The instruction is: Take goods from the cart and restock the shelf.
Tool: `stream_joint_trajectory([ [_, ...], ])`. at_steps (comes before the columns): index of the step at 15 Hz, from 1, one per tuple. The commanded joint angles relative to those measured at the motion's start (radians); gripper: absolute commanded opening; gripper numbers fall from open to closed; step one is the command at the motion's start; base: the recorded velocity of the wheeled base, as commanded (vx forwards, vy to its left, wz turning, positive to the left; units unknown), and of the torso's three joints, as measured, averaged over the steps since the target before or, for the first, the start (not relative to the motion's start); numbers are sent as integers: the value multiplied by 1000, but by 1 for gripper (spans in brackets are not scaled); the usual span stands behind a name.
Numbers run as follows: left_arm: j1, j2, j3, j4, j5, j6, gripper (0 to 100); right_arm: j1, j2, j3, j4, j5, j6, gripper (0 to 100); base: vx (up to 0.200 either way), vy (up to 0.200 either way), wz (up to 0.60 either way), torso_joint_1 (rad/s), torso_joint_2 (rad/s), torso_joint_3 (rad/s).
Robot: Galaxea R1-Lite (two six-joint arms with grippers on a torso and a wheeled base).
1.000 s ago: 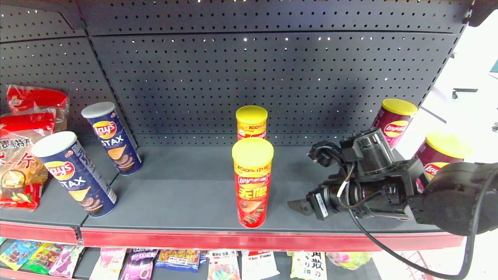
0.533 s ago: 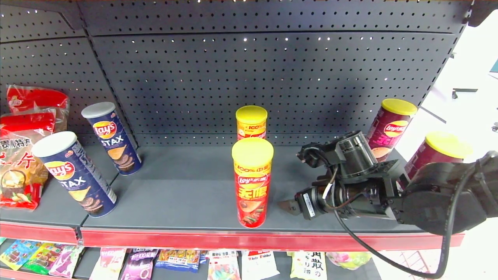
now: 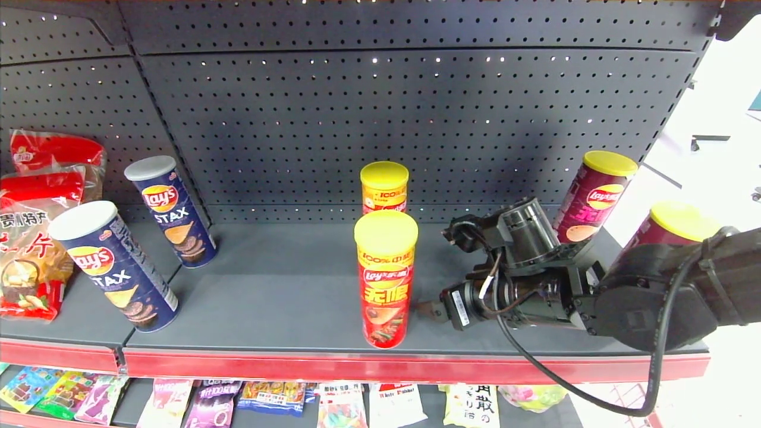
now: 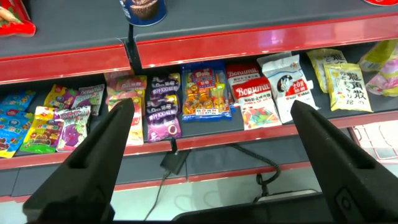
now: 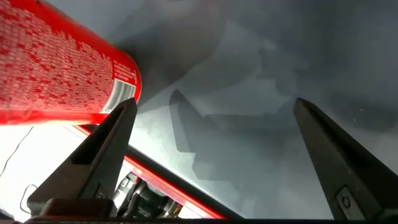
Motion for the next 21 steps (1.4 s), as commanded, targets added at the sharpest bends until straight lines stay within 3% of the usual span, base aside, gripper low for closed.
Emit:
stream_joint_trajectory([
  [1, 1, 3, 0, 0, 0, 0, 100, 5, 1, -4, 0, -1, 0, 100, 0, 0, 0, 0, 0, 0],
  [21, 0, 3, 0, 0, 0, 0, 100, 57, 1, -24, 0, 1, 0, 100, 0, 0, 0, 0, 0, 0],
])
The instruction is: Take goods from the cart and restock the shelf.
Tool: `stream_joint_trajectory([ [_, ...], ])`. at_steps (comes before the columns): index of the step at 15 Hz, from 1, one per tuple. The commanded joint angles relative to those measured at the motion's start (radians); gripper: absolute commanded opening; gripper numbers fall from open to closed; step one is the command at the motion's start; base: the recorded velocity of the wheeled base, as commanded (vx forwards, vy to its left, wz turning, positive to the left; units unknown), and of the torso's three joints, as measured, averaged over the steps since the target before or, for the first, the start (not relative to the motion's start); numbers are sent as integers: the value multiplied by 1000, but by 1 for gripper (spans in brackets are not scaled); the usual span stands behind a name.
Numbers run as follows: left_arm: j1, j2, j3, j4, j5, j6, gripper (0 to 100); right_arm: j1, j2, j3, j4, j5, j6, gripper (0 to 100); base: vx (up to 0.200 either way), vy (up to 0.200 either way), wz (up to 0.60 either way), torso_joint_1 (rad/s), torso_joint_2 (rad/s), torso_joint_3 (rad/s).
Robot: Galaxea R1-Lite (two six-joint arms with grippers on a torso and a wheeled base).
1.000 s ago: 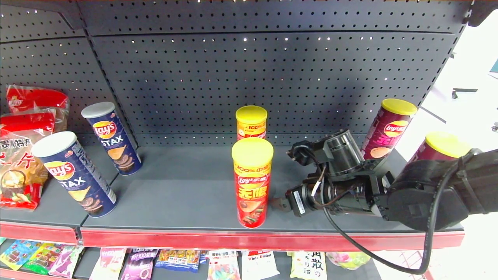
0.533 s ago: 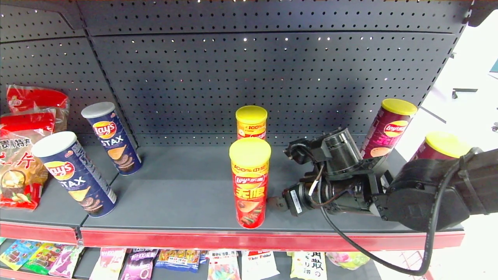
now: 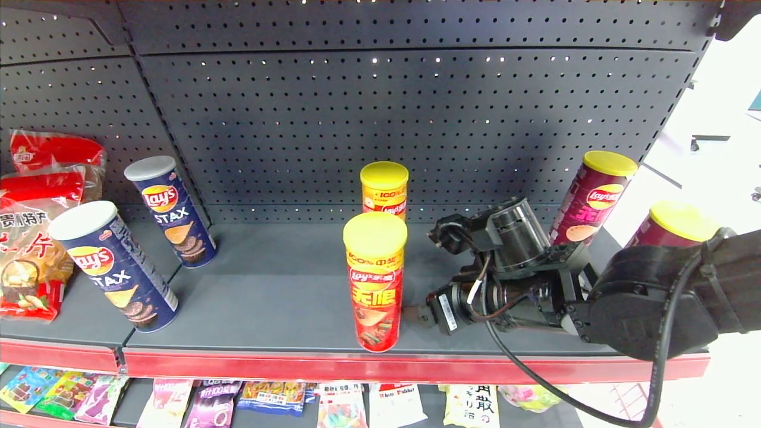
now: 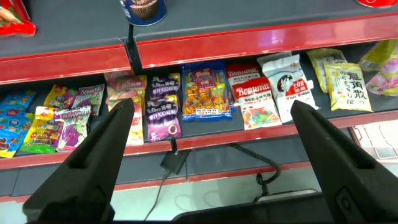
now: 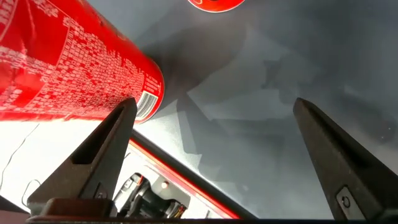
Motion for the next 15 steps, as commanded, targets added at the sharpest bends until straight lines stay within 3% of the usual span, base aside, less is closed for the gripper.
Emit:
stream_joint_trajectory([
  [1, 0, 2, 0, 0, 0, 1, 100, -1, 0, 1, -1, 0, 0, 100, 0, 0, 0, 0, 0, 0],
  [8, 0, 2, 0, 0, 0, 1, 100, -4, -13, 17, -1, -2, 0, 100, 0, 0, 0, 0, 0, 0],
  [15, 1, 2, 0, 0, 0, 1, 100, -5, -215, 191, -1, -17, 20, 100, 0, 0, 0, 0, 0, 0],
])
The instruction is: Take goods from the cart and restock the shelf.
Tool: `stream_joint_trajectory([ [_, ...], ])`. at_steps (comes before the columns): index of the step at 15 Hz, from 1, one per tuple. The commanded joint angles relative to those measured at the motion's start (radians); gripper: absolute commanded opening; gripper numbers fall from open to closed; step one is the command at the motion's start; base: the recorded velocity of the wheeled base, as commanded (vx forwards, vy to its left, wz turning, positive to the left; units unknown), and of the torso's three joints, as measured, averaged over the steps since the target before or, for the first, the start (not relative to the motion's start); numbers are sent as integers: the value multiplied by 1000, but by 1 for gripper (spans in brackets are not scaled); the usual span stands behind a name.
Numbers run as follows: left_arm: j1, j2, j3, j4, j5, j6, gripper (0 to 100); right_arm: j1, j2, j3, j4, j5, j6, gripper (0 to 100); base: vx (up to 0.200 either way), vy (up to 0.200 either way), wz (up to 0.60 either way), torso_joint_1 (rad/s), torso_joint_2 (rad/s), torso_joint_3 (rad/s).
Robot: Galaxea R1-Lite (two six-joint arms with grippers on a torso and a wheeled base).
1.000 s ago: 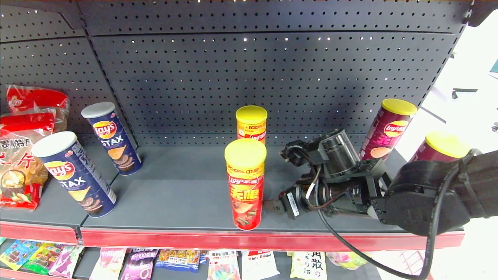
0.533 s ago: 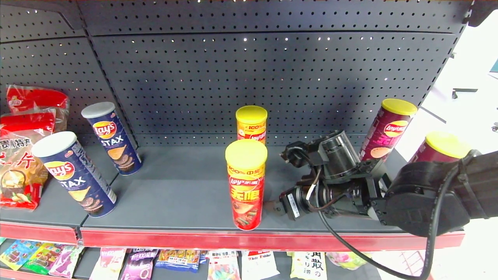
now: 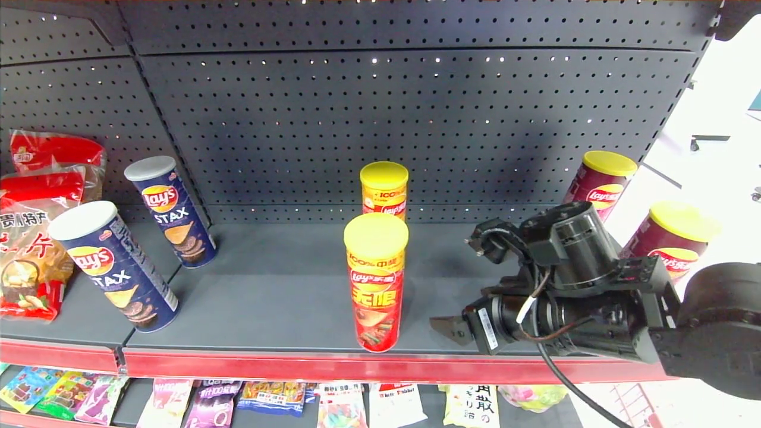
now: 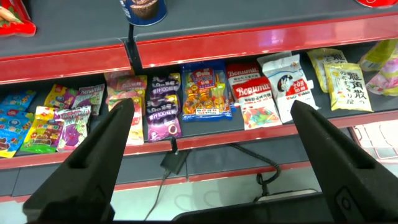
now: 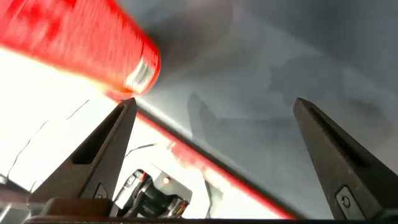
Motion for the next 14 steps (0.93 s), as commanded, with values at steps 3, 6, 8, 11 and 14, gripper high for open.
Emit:
stream_joint_trajectory([
  [3, 1, 2, 0, 0, 2, 1, 100, 5, 5, 18, -1, -49, 4, 100, 0, 0, 0, 0, 0, 0],
  [6, 1, 2, -1, 0, 2, 3, 100, 26, 42, 1, -1, -58, 0, 100, 0, 0, 0, 0, 0, 0],
  [8, -1, 2, 0, 0, 2, 15, 100, 59, 73, -11, -1, -108, -2, 100, 0, 0, 0, 0, 0, 0],
  [11, -1, 2, -1, 0, 2, 17, 100, 77, 109, -28, -1, -148, -2, 100, 0, 0, 0, 0, 0, 0],
  [14, -1, 2, -1, 0, 2, 17, 100, 89, 145, -54, -1, -165, 0, 100, 0, 0, 0, 0, 0, 0],
])
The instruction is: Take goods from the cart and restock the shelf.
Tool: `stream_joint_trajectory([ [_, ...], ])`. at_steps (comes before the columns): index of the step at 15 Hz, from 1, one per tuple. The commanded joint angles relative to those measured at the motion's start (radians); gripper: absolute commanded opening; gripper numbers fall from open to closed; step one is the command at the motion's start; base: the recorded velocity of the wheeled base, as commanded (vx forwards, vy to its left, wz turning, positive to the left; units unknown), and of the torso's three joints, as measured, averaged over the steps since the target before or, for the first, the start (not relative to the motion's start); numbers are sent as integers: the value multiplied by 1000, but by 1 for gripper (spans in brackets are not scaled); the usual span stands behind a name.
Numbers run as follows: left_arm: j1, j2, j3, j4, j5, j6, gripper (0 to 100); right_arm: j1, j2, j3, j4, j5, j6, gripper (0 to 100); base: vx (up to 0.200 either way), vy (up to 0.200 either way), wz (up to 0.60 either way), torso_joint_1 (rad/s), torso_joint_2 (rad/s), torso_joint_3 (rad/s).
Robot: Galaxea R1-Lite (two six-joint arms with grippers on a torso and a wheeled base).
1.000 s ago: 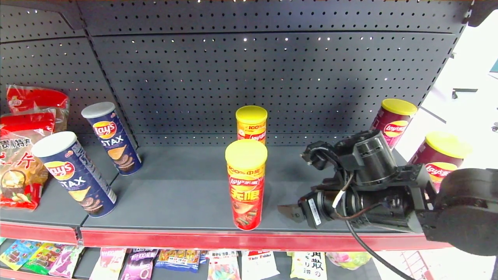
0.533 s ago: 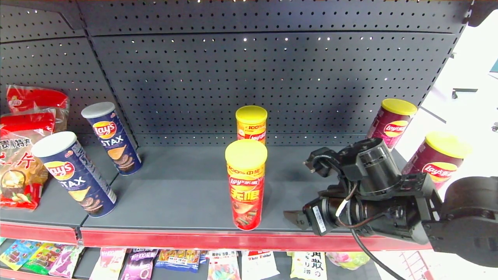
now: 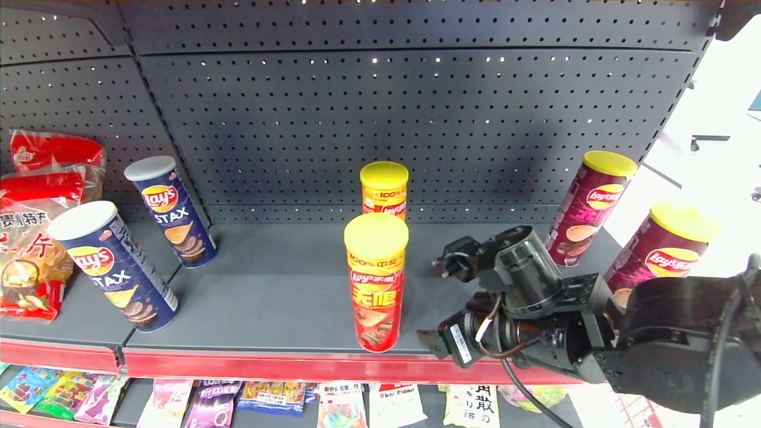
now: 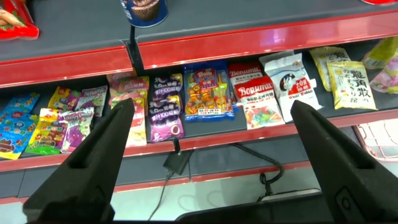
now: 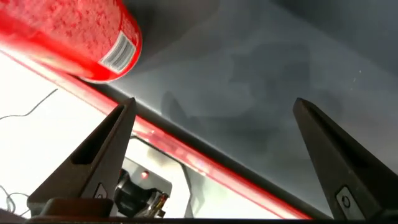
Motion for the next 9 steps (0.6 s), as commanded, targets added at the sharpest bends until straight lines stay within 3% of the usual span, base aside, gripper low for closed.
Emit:
stream_joint_trajectory([
  [1, -1, 2, 0, 0, 0, -1, 100, 7, 46, -20, -1, -14, 3, 100, 0, 0, 0, 0, 0, 0],
  [9, -1, 2, 1, 0, 0, -1, 100, 14, 96, -72, -1, -24, 7, 100, 0, 0, 0, 0, 0, 0],
])
